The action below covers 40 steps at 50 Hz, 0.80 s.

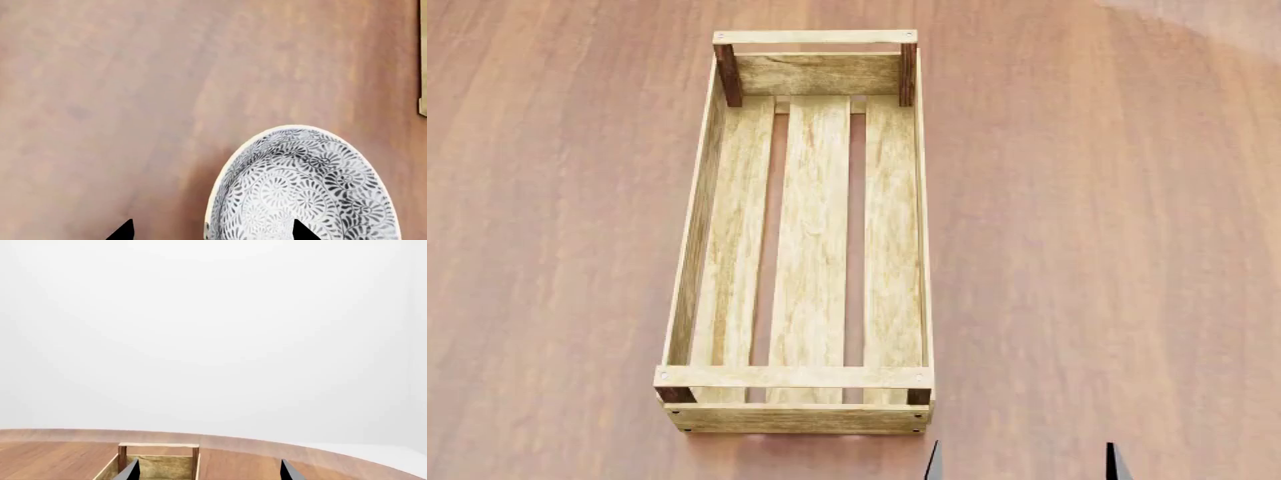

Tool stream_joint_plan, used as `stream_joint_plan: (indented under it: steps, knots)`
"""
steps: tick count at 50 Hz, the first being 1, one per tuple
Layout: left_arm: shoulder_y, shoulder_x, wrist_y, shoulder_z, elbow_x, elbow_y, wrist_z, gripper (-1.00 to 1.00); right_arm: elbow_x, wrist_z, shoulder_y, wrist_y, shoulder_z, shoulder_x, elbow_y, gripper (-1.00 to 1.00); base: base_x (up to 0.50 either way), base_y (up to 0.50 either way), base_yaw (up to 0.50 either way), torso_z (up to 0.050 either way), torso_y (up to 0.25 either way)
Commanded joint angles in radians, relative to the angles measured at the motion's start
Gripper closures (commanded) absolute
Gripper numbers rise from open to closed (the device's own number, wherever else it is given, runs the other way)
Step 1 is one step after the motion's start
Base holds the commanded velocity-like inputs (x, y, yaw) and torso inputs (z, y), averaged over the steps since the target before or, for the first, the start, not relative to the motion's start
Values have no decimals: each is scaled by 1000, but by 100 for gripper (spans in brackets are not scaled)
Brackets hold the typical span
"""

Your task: Stack the right bowl on the left bowl and place them in the tray.

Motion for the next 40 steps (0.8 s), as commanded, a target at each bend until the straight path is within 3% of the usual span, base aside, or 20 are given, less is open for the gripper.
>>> stream_joint_plan:
  steps: [1,2,23,40]
  knots:
    - [-3,21,31,-5,31,-7,31,-100,-20,-18,4,-1,15,-15,5,-100,0,0,0,0,0]
    - [-2,20,32,-4,35,-5,30,100,-20,-18,5,-3,14,-14,6,-100,0,0,0,0,0]
    - [21,6,82,-1,90,45,40,100,-25,-12,10,11,5,-14,13,-100,0,0,0,0,0]
    - [111,-72,184,-102,183,334,-14,100,-15,-6,3,-1,5,-5,14,-100,0,0,0,0,0]
